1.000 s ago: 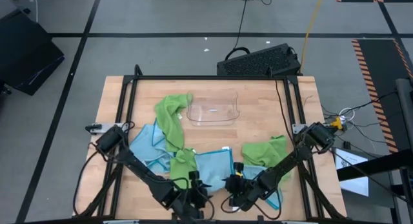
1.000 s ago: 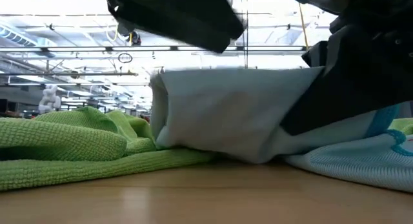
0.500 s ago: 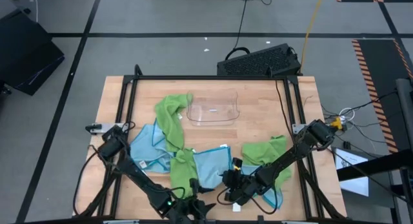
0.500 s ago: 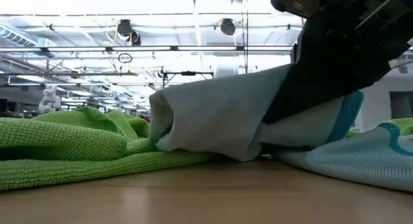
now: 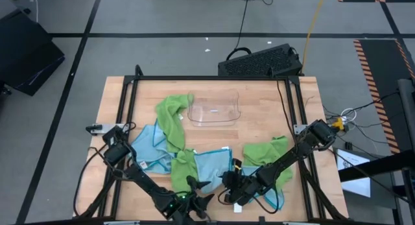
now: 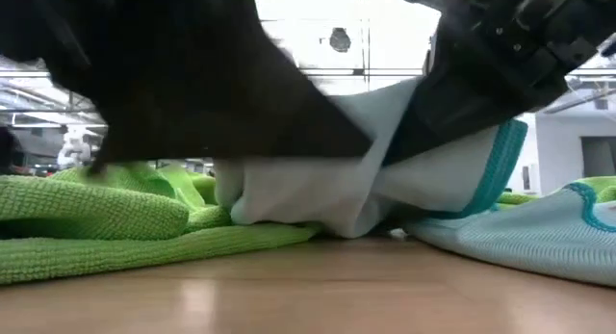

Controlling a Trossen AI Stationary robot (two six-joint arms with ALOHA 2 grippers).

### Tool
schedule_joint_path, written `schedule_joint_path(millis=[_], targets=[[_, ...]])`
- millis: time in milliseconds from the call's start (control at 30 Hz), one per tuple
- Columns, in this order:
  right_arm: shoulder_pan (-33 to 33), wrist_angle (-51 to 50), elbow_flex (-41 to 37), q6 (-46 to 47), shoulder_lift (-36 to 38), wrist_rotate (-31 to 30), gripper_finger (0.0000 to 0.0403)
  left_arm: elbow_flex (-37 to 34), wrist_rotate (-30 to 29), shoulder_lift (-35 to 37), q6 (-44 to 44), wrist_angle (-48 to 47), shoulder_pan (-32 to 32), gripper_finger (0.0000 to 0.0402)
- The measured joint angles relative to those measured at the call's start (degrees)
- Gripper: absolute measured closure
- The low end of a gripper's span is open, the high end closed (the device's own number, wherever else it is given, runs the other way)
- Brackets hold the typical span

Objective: Fold microfiber towels
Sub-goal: Fold the top right blue microfiber cloth

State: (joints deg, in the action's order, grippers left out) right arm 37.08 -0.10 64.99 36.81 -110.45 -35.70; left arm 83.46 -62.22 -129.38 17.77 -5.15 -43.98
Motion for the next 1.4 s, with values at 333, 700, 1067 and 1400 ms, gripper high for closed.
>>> schedule_joint_path(millis=[333,700,1067,1400], targets=[[0.13,1.63,0.0,-2.78,0.0,1.67,0.0396,0.0,0.2,0.5,8.12,-7.11,-0.02,0.0276],[4.64,1.78,-2.49,-9.33,0.0,1.24,0.0343,0.0,3.42,3.98,12.38,-11.37,-0.83,0.0392],[7.53,7.19,-8.54,-9.85,0.0,-3.26,0.0258,0.0,5.28,3.98,12.71,-11.35,-0.74,0.0395],[7.21,20.52,-11.63,-16.73,0.16,-0.95,0.0393,0.0,6.7,3.98,12.56,-11.35,-0.61,0.0395]])
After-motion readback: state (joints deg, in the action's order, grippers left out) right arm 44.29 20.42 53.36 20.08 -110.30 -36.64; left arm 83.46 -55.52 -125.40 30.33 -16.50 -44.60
